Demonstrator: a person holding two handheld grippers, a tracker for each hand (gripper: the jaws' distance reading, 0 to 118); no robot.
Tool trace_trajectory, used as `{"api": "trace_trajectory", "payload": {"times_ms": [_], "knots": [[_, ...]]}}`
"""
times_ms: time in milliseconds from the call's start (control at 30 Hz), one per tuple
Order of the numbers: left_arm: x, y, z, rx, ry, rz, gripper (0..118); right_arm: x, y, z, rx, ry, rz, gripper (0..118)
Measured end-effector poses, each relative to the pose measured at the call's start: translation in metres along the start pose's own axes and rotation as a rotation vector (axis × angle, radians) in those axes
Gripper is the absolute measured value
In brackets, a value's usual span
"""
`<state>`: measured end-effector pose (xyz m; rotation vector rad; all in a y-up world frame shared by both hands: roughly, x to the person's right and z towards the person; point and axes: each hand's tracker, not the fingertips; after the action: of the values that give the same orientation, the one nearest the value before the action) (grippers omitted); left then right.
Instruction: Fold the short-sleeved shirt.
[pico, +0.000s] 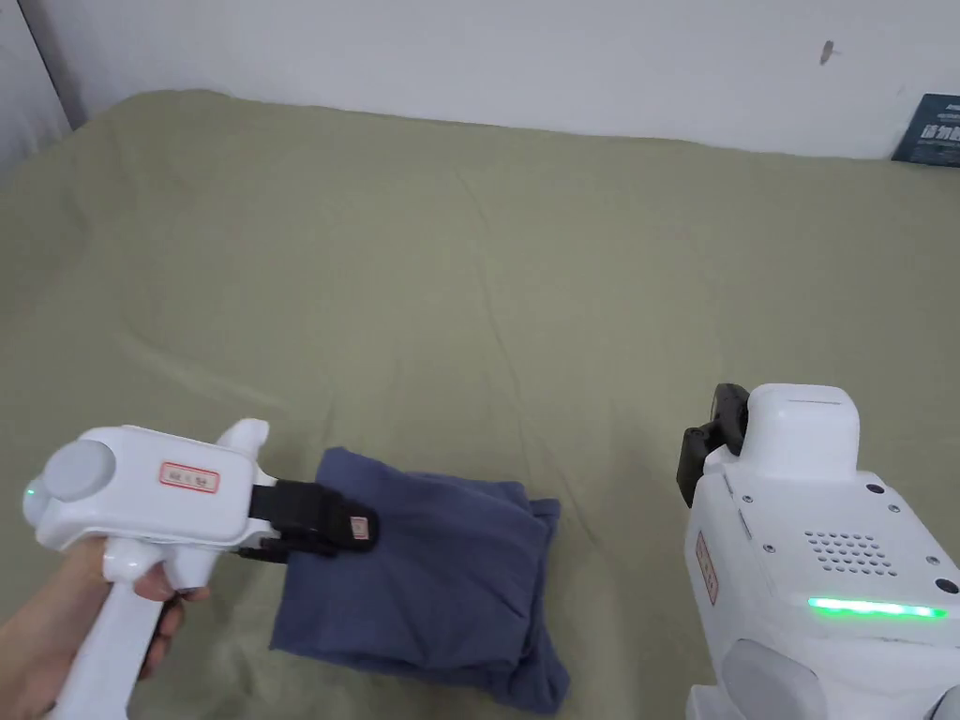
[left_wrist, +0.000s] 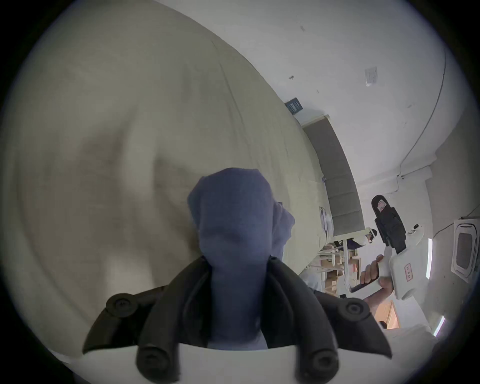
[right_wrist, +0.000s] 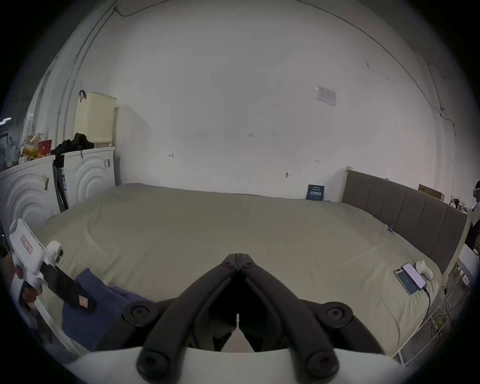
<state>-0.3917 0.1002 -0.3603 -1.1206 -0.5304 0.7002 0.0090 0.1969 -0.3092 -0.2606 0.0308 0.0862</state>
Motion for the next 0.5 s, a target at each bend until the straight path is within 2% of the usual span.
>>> {"api": "trace_trajectory", "payload": {"times_ms": [300, 500], "knots": [[-0.09, 0.036, 0.119, 0.016, 0.121, 0.036, 26, -0.074, 0.01, -0.021, 0.0, 0.099, 0.038, 0], [-0.144, 0.066, 0.191, 0.017, 0.235, 0.04, 26, -0.131, 0.013, -0.038, -0.005, 0.162, 0.023, 0]]}}
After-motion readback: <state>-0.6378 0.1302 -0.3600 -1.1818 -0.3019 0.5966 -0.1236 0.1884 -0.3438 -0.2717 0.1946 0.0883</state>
